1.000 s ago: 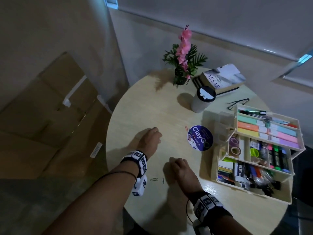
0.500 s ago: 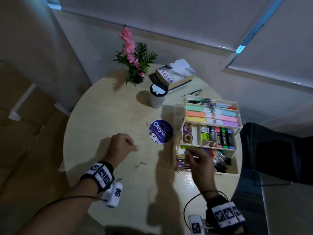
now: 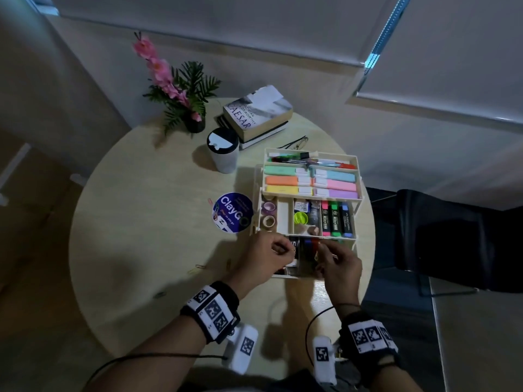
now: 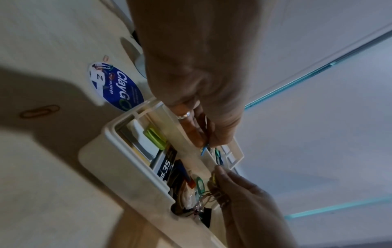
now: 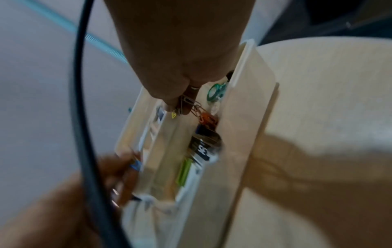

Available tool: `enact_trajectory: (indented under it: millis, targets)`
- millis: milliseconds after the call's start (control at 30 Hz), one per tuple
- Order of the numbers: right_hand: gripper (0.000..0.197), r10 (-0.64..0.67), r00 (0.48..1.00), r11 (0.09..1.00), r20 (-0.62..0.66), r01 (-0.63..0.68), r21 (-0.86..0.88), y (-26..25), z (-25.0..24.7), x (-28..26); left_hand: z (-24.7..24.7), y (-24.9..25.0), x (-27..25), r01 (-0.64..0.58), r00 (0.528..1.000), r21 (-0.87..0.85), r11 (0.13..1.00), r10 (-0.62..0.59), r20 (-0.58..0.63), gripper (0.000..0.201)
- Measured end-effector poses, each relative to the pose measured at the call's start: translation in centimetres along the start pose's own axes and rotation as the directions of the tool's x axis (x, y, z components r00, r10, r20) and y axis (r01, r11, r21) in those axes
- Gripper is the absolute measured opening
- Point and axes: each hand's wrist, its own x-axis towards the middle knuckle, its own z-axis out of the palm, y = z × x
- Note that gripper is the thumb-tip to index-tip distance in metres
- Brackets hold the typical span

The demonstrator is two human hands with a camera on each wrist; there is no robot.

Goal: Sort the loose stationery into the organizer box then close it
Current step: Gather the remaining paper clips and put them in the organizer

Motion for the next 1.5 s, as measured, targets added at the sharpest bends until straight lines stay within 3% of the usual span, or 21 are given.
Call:
enact_trajectory:
  millis: [133, 333, 567, 667, 767, 933, 1000, 1100, 1200, 1300, 1400, 1500]
  targets:
    - [0.014, 0.091, 0.993, 0.987, -0.081, -0.079, 0.136, -0.2, -0.9, 1.3, -0.1, -0.6, 0.5, 0.034, 0.997, -0.011, 0.999, -0.035, -0.074, 0.005]
    - [0.016, 0.057, 0.998, 0.988, -0.036, -0.051, 0.149, -0.7, -0.4, 1.0, 2.4, -0.8, 0.9, 0.014, 1.000, 0.065, 0.998, -0.015, 0.017, 0.005]
    - [0.011, 0.138, 0.985, 0.933, -0.104, -0.094, 0.346, -1.8, -1.9, 1.0, 1.9, -0.7, 1.0, -0.015, 0.999, 0.022, 1.000, 0.016, -0.049, 0.004]
    - [0.013, 0.095, 0.992, 0.918, -0.080, -0.057, 0.393, -4.6, -1.6, 1.4, 1.0, 0.7, 1.4, -0.121, 0.985, 0.052, 0.991, 0.126, -0.118, 0.006]
    - [0.012, 0.033, 0.998, 0.901, -0.051, -0.008, 0.435, -8.0, -0.2, 2.4, 0.4, 1.8, 3.0, -0.257, 0.940, 0.171, 0.951, 0.287, -0.183, 0.009]
    - [0.014, -0.087, 0.995, 0.863, -0.056, 0.103, 0.495, -11.0, 4.5, 4.1, -0.7, 1.7, 4.0, -0.298, 0.926, 0.436, 0.849, 0.368, -0.082, 0.023]
    - [0.014, -0.121, 0.992, 0.882, -0.042, 0.127, 0.454, -10.7, 6.5, 4.4, -1.7, 1.5, 3.0, -0.311, 0.914, 0.437, 0.844, 0.392, -0.105, 0.025]
    - [0.009, -0.239, 0.971, 0.942, 0.021, 0.227, 0.247, -8.8, 8.3, 3.9, -4.8, 0.0, 0.5, -0.279, 0.881, 0.412, 0.868, 0.401, -0.249, 0.025]
    - [0.011, -0.371, 0.908, 0.922, 0.195, 0.385, -0.044, -6.6, 8.4, 3.1, -9.7, -4.4, -2.1, -0.176, 0.899, 0.433, 0.884, 0.323, -0.295, 0.029]
    - [0.024, -0.407, 0.865, 0.853, 0.293, 0.474, -0.216, -5.3, 8.4, 2.7, -15.3, -9.8, -5.4, 0.043, 0.976, 0.491, 0.870, 0.069, -0.208, 0.034]
    - [0.027, -0.405, 0.863, 0.823, 0.300, 0.488, -0.291, -5.9, 8.8, 2.3, -19.1, -14.1, -9.6, 0.166, 0.984, 0.607, 0.777, -0.172, -0.049, 0.049]
    - [0.027, -0.523, 0.820, 0.779, 0.231, 0.571, -0.261, -8.4, 9.0, 0.5, -20.5, -16.9, -11.9, 0.138, 0.980, 0.644, 0.753, -0.200, 0.023, 0.063]
